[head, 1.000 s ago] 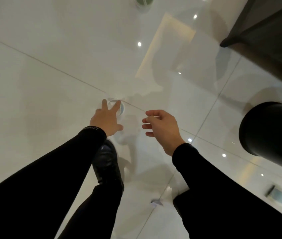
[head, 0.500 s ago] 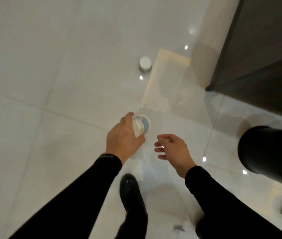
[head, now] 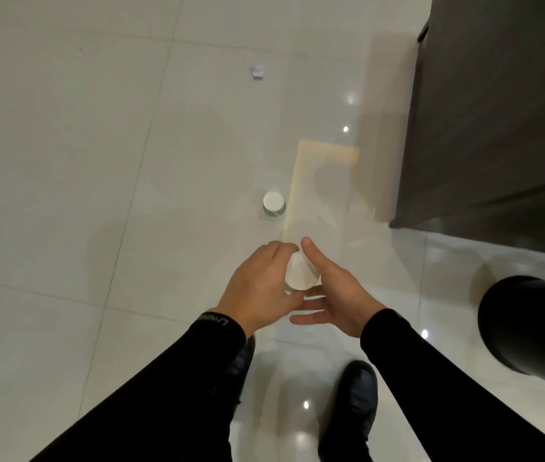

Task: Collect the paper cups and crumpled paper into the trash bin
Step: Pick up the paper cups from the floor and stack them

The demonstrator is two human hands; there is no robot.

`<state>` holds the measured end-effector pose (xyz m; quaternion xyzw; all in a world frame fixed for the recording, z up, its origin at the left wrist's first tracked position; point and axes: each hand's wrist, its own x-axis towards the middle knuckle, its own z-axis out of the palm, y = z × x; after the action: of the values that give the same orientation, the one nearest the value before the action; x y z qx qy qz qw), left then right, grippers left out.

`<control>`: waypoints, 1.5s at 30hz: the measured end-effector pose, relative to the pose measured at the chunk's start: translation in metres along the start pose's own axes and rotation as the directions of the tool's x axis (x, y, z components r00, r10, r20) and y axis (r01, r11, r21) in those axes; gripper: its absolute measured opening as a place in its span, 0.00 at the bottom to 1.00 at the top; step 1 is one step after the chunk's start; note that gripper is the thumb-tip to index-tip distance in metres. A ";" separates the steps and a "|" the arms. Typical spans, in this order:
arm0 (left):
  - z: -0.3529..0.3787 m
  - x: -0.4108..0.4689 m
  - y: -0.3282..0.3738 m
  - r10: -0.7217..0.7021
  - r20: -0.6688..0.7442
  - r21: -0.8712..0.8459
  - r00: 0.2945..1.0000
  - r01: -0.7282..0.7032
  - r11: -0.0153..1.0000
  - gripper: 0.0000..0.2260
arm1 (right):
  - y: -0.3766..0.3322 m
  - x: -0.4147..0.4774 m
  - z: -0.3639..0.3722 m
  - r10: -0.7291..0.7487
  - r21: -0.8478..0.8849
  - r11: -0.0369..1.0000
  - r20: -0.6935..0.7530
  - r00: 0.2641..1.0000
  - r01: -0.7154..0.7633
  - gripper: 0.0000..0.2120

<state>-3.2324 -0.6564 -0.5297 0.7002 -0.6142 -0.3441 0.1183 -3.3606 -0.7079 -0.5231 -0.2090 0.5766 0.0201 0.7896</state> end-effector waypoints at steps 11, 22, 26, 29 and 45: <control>0.034 0.106 -0.110 -0.051 -0.192 0.148 0.980 0.080 0.986 0.22 | 0.009 0.116 -0.029 -0.130 0.215 0.959 -0.248 0.960 0.186 0.04; 0.111 0.187 -0.168 -0.004 0.048 0.522 0.999 -0.022 0.853 0.31 | 0.070 0.179 -0.083 -0.248 0.077 0.963 -0.115 0.962 0.257 0.20; 0.113 0.176 -0.152 0.024 0.059 0.690 0.998 -0.058 0.722 0.25 | 0.096 0.144 -0.101 -0.333 0.078 0.937 -0.107 0.937 0.342 0.20; 0.120 0.163 -0.107 -0.003 0.091 0.588 0.996 -0.051 0.807 0.24 | 0.126 0.107 -0.120 -0.373 0.123 0.914 -0.124 0.920 0.387 0.31; 0.245 0.051 0.108 0.433 0.612 -0.598 0.662 0.029 0.801 0.25 | 0.258 0.037 -0.195 -0.573 0.065 0.628 -0.637 0.517 0.776 0.33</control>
<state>-3.4700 -0.6653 -0.6632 0.3623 -0.5578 -0.7392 0.1056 -3.5940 -0.5493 -0.6844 -0.2748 0.6439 -0.4561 0.5493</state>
